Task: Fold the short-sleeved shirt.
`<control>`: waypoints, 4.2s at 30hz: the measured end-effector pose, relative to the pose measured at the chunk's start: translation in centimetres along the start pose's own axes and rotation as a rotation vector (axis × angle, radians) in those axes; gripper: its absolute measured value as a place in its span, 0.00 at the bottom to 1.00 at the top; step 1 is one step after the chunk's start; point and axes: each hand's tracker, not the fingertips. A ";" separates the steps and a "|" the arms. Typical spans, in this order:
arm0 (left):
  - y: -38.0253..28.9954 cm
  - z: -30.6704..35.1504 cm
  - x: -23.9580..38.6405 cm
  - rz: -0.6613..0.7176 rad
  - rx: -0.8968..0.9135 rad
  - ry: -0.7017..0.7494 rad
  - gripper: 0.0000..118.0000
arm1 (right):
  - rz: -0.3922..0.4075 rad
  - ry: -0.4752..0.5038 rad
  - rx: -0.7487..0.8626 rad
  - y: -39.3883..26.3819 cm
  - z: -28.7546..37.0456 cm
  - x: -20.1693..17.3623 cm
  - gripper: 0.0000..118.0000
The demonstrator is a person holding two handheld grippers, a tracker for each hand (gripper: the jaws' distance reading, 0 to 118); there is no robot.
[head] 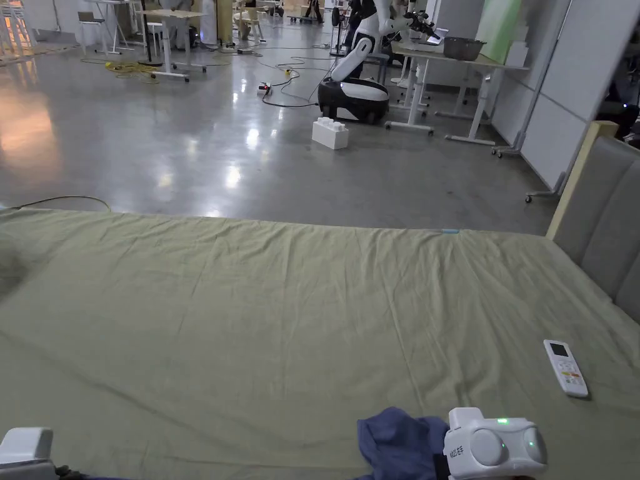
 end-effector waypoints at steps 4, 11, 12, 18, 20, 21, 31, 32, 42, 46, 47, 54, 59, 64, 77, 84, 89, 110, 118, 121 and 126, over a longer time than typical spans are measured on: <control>-0.1 0.8 -0.6 0.013 0.037 -0.004 0.05 | -0.049 0.026 0.098 -1.2 3.2 0.9 0.02; -1.3 5.5 -0.9 0.024 0.123 -0.039 0.05 | -0.057 0.059 0.199 -4.1 10.4 1.6 0.02; -1.6 6.2 -1.0 0.022 0.134 -0.047 0.05 | -0.054 0.060 0.216 -4.7 11.4 1.7 0.02; -4.1 10.8 -1.9 0.014 0.185 -0.078 0.05 | -0.021 0.059 0.256 -8.8 17.0 1.7 0.02; -5.4 12.1 -2.2 0.008 0.195 -0.088 0.05 | 0.002 0.053 0.257 -10.5 18.7 1.4 0.02; -6.0 12.7 -2.3 -0.002 0.197 -0.092 0.05 | 0.011 0.053 0.252 -11.4 19.4 1.3 0.02; -14.0 15.3 -3.1 -0.069 0.083 -0.110 0.05 | 0.062 0.031 0.123 -20.9 21.4 0.5 0.02; -14.8 15.3 -3.2 -0.075 0.067 -0.105 0.05 | 0.067 0.025 0.118 -21.8 21.2 0.4 0.02; -19.5 12.9 -2.4 -0.121 -0.078 -0.050 0.05 | 0.093 -0.014 0.021 -26.1 16.2 -0.8 0.02; -20.4 10.8 -3.3 -0.110 -0.069 -0.032 0.05 | 0.099 -0.028 0.008 -27.0 14.5 -1.4 0.02; -20.5 10.6 -3.4 -0.089 -0.065 -0.029 0.05 | 0.098 -0.033 0.013 -27.1 14.2 -1.5 0.02; -20.0 11.9 -3.6 -0.066 -0.003 -0.043 0.30 | 0.072 -0.060 0.070 -26.7 16.7 -1.8 0.29; -16.7 15.2 -1.9 -0.046 0.226 -0.038 0.58 | 0.059 -0.170 0.256 -23.9 21.5 -2.6 0.69; -12.8 16.5 1.4 -0.062 0.432 0.040 0.58 | 0.006 -0.195 0.523 -19.8 24.4 -4.5 0.75; -7.7 20.2 10.4 -0.050 0.812 0.147 0.29 | -0.063 -0.143 0.961 -12.9 26.0 -11.3 0.33; -7.6 20.4 11.1 -0.010 0.841 0.152 0.01 | -0.094 -0.139 0.987 -12.5 25.6 -12.8 0.01; -7.2 20.2 10.8 0.017 0.816 0.140 0.01 | -0.065 -0.157 0.997 -12.4 25.4 -13.1 0.00; -8.3 22.4 3.5 -0.024 0.750 0.180 0.01 | -0.004 -0.144 0.993 -13.0 25.0 -13.1 0.00; -8.7 22.1 0.5 0.009 0.661 0.021 0.01 | 0.001 -0.130 0.975 -13.0 24.9 -13.3 0.00; -9.0 20.6 -3.0 0.063 0.449 -0.081 0.01 | 0.010 -0.131 0.967 -13.1 24.8 -13.2 0.00; -11.8 17.1 -9.2 0.116 0.211 -0.193 0.12 | 0.034 -0.130 0.941 -13.3 24.1 -13.0 0.00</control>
